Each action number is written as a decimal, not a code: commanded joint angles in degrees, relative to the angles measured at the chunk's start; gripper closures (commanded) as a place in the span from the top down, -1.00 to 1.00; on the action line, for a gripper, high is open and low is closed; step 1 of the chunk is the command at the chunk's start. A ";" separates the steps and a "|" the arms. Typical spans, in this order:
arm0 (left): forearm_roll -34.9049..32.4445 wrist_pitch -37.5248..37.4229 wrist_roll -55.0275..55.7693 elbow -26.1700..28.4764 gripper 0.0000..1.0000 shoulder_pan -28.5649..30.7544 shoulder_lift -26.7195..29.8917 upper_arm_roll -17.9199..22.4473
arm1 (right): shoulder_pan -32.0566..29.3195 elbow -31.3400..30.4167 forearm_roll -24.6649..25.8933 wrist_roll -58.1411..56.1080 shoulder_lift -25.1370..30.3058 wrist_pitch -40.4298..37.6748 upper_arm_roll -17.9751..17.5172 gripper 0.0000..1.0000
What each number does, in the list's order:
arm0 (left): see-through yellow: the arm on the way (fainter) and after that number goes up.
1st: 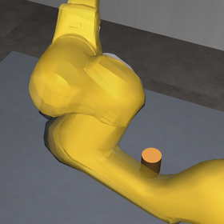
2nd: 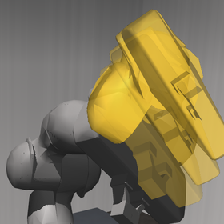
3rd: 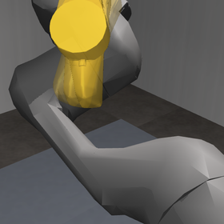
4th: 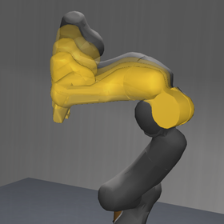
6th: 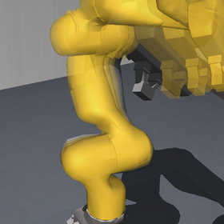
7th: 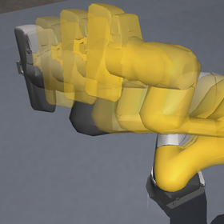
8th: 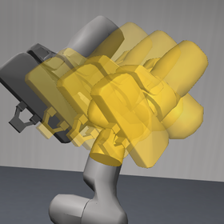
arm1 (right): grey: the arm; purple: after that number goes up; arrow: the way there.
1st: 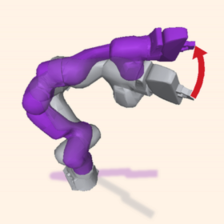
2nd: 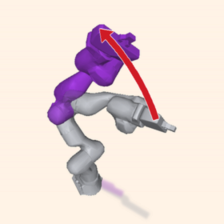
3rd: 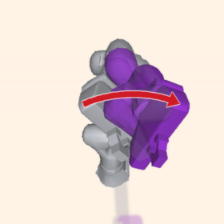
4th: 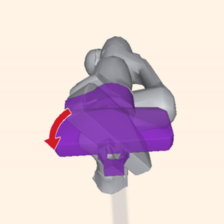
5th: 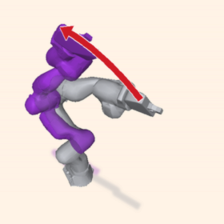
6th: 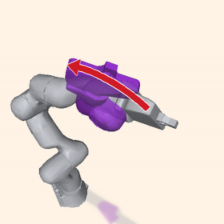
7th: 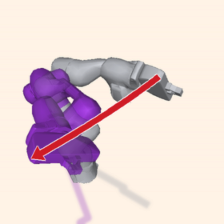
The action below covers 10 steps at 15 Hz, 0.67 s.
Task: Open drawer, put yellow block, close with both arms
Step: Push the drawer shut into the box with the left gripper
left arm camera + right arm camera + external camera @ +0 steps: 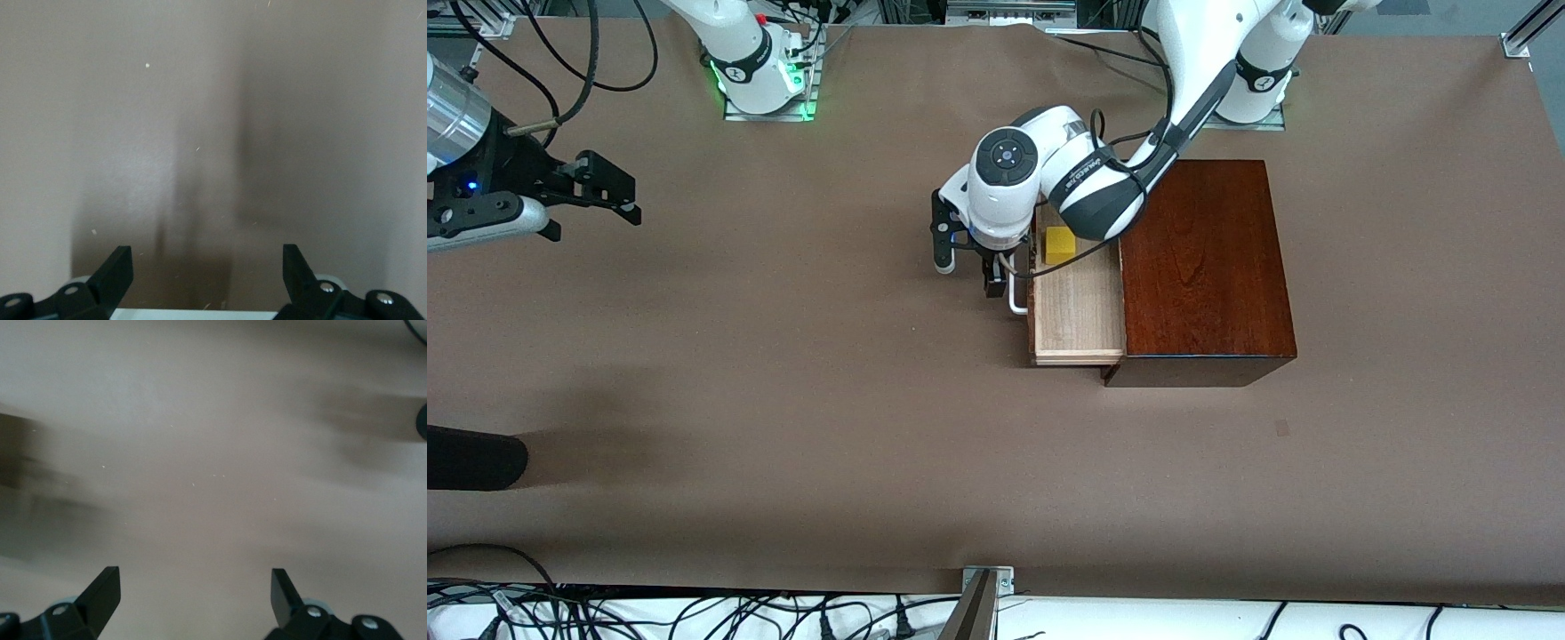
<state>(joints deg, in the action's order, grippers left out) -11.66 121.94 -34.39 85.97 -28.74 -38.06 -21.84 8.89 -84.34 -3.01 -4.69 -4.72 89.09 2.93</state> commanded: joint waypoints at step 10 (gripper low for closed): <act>-3.89 -16.73 -1.30 -1.68 1.00 0.79 0.00 0.57 | -0.01 -1.53 1.17 0.29 1.12 0.91 1.29 1.00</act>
<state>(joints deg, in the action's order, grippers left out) -14.03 110.51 -35.30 83.75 -28.53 -39.34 -21.58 8.89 -85.15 -2.62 -4.69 -4.68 89.39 4.29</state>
